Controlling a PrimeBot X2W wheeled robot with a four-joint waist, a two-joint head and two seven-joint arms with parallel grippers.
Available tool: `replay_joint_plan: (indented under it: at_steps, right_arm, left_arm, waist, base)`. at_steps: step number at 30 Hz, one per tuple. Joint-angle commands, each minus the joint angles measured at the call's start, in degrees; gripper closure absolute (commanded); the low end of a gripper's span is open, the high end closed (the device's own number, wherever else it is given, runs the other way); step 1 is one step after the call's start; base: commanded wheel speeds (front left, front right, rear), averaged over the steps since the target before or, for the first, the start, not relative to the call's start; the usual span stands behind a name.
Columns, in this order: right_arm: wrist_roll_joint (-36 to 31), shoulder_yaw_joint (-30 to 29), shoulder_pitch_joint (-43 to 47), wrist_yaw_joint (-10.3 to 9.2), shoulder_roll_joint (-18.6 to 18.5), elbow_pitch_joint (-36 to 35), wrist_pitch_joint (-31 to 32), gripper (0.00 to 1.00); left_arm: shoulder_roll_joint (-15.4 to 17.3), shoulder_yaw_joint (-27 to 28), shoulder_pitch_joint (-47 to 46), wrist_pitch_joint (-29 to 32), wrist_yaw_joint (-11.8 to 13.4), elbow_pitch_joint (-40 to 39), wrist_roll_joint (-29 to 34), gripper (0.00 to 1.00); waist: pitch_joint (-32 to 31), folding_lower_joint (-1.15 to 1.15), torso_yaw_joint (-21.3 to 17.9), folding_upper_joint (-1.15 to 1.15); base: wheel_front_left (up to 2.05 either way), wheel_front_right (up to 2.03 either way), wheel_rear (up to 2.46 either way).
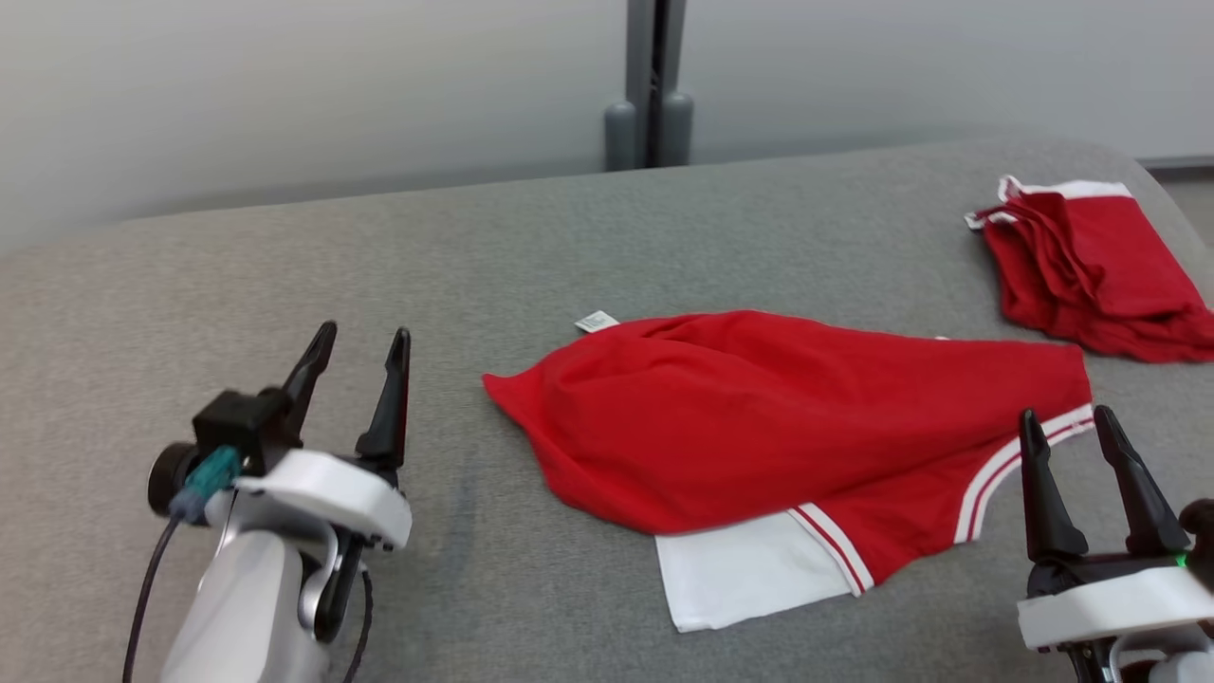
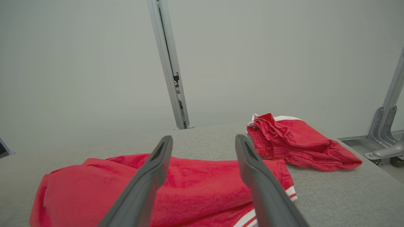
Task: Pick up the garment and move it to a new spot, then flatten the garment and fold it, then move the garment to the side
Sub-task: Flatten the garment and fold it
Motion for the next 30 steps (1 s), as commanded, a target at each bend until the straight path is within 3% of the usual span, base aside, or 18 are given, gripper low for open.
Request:
replay_joint_plan:
  at_steps: [1,11,22,23,24,25,26,30]
  right_arm:
    - [0.5,0.2,-0.9,-0.01,0.0,0.3,-0.3,0.0]
    - [1.3,0.2,-3.3,0.0,1.4,0.8,-0.3,0.0]
    - [1.2,0.3,-4.5,0.0,1.5,1.2,-0.3,0.0]
    - [1.1,0.3,-4.6,0.0,1.5,1.2,-0.3,0.0]
    - [1.1,0.3,-4.6,-0.01,1.5,1.2,-0.3,0.0]
    - [1.0,0.3,-4.6,0.0,1.5,1.1,-0.3,0.0]
    - [1.0,0.2,-4.6,-0.01,1.5,1.1,-0.3,0.0]
    - [0.8,-0.7,-3.6,-0.01,1.1,0.9,-0.3,0.0]
  left_arm:
    - [0.5,-0.3,-1.6,0.5,-0.2,0.9,0.3,0.0]
    - [2.4,-4.4,-10.8,7.5,-0.5,11.2,-0.6,0.0]
    - [3.2,-6.2,-12.0,13.1,-0.5,19.0,-4.3,0.0]
    - [3.0,-6.6,-11.9,13.6,-0.5,19.6,-4.7,0.13]
    - [2.7,-6.8,-11.9,13.8,-0.5,20.0,-5.5,0.53]
    - [2.6,-7.0,-12.1,13.8,-0.5,20.3,-5.9,0.83]
    - [2.6,-7.6,-12.3,14.0,-0.5,20.8,-6.2,1.0]
    - [2.2,-9.0,-12.9,12.2,-0.5,21.6,-7.6,1.0]
  waist:
    - [1.9,0.0,-2.1,0.0]
    - [7.4,0.0,-8.2,0.0]
    - [8.1,0.0,-9.4,0.0]
    - [8.1,0.0,-9.5,0.0]
    - [8.1,0.0,-9.5,0.0]
    - [8.1,0.0,-9.5,0.0]
    - [8.1,0.0,-9.4,0.0]
    - [7.8,0.0,-8.3,0.0]
  base:
    - [0.0,0.0,0.0]
    - [0.0,0.0,0.0]
    - [0.0,0.0,0.0]
    - [0.0,0.0,0.0]
    - [0.0,0.0,0.0]
    - [0.0,0.0,0.0]
    - [0.0,0.0,0.0]
    - [0.0,0.0,0.0]
